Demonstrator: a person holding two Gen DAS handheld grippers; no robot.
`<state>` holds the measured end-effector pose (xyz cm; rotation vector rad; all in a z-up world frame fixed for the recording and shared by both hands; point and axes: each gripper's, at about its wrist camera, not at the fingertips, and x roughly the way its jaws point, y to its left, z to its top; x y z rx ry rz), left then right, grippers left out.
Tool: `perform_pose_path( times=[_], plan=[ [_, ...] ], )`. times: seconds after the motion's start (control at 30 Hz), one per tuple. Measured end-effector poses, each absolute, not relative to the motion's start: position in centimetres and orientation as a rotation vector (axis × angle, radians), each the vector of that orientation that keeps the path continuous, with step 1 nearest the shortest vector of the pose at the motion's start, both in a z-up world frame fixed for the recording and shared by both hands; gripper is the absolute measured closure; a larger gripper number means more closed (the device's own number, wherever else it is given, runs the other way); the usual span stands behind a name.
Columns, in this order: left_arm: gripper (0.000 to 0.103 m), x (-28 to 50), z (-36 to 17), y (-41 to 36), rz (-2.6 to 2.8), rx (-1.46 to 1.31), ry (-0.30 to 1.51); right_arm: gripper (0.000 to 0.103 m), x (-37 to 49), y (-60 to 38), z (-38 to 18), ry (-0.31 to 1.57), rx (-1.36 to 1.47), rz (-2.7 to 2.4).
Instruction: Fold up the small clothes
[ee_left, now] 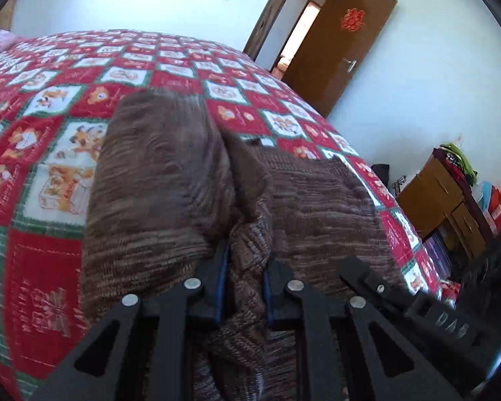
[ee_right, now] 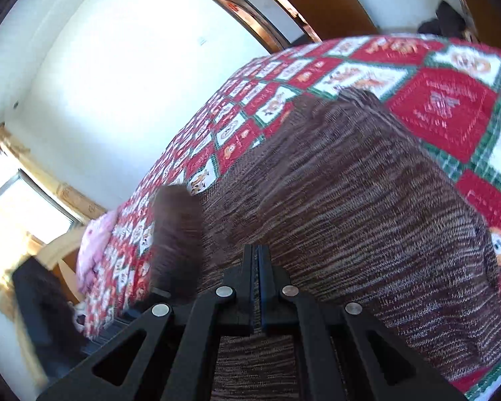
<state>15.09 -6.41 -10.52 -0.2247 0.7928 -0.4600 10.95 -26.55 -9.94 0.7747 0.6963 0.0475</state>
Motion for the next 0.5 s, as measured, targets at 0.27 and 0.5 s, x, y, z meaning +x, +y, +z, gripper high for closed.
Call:
perform_pose_path(
  times=[0.27, 0.5],
  plan=[
    [0.074, 14.4, -9.8, -4.2, -0.523, -0.301, 0.796, 0.101, 11.5, -26.1, -10.5, 0.713, 0.824, 0.106],
    [0.024, 12.2, -7.2, 1.1, -0.55, -0.425, 0.751, 0.101, 11.7, -26.1, -10.1, 0.689, 0.867, 0.168]
  ],
)
